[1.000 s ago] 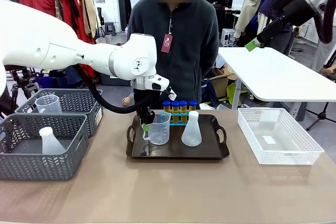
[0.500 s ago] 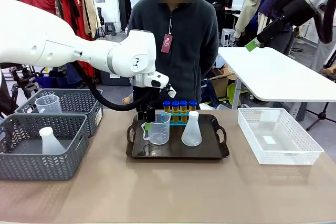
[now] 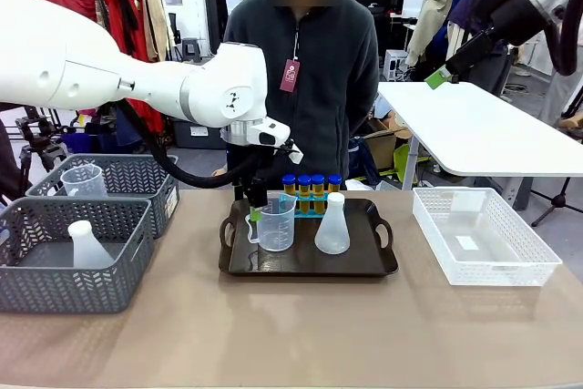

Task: Prepare the laboratory tools.
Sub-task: Pick up one Large Measuring Cup and place it on the Handle tray.

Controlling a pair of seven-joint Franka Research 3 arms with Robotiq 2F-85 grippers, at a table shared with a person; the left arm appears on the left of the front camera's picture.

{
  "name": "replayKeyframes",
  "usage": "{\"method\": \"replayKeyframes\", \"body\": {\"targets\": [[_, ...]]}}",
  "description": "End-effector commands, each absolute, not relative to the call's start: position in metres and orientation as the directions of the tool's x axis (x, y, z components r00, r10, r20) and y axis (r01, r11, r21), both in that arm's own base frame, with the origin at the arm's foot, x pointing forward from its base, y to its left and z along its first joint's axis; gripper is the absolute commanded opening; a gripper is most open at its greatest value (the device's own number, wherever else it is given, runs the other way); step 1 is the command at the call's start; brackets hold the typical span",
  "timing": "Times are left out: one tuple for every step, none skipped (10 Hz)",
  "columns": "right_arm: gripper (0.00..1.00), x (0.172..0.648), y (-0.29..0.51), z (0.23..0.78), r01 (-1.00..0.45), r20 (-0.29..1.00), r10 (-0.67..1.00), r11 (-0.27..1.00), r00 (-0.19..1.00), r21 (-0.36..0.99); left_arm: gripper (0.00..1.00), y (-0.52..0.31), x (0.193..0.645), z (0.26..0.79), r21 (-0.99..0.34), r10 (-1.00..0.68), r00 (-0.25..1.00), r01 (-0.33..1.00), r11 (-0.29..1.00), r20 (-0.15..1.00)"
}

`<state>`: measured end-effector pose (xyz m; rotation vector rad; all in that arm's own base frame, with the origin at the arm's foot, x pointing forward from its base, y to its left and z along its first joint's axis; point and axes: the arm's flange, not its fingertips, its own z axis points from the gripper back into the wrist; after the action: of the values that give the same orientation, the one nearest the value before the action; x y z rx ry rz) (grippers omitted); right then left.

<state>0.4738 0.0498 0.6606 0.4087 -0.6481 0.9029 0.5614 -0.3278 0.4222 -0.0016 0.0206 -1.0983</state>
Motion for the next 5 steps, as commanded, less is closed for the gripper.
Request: {"method": "replayKeyframes", "body": {"targets": [[1.0, 0.473, 0.05, 0.662, -0.827, 0.674, 0.589, 0.56, 0.446, 0.058, 1.0, -0.318, 0.551, 0.418, -0.052, -0.877, 0.481, 0.876, 0.48, 0.004], [1.0, 0.473, 0.05, 0.662, -0.827, 0.674, 0.589, 0.56, 0.446, 0.058, 1.0, -0.328, 0.561, 0.422, -0.012, -0.89, 0.455, 0.89, 0.455, -0.016], [1.0, 0.473, 0.05, 0.662, -0.827, 0.674, 0.589, 0.56, 0.446, 0.058, 1.0, -0.328, 0.561, 0.422, -0.012, -0.89, 0.455, 0.89, 0.455, -0.016], [1.0, 0.473, 0.05, 0.662, -0.827, 0.674, 0.589, 0.56, 0.446, 0.058, 1.0, -0.328, 0.561, 0.422, -0.012, -0.89, 0.455, 0.89, 0.455, -0.016], [1.0, 0.473, 0.05, 0.662, -0.827, 0.674, 0.589, 0.56, 0.446, 0.058, 1.0, -0.328, 0.561, 0.422, -0.012, -0.89, 0.455, 0.89, 0.455, -0.016]]}}
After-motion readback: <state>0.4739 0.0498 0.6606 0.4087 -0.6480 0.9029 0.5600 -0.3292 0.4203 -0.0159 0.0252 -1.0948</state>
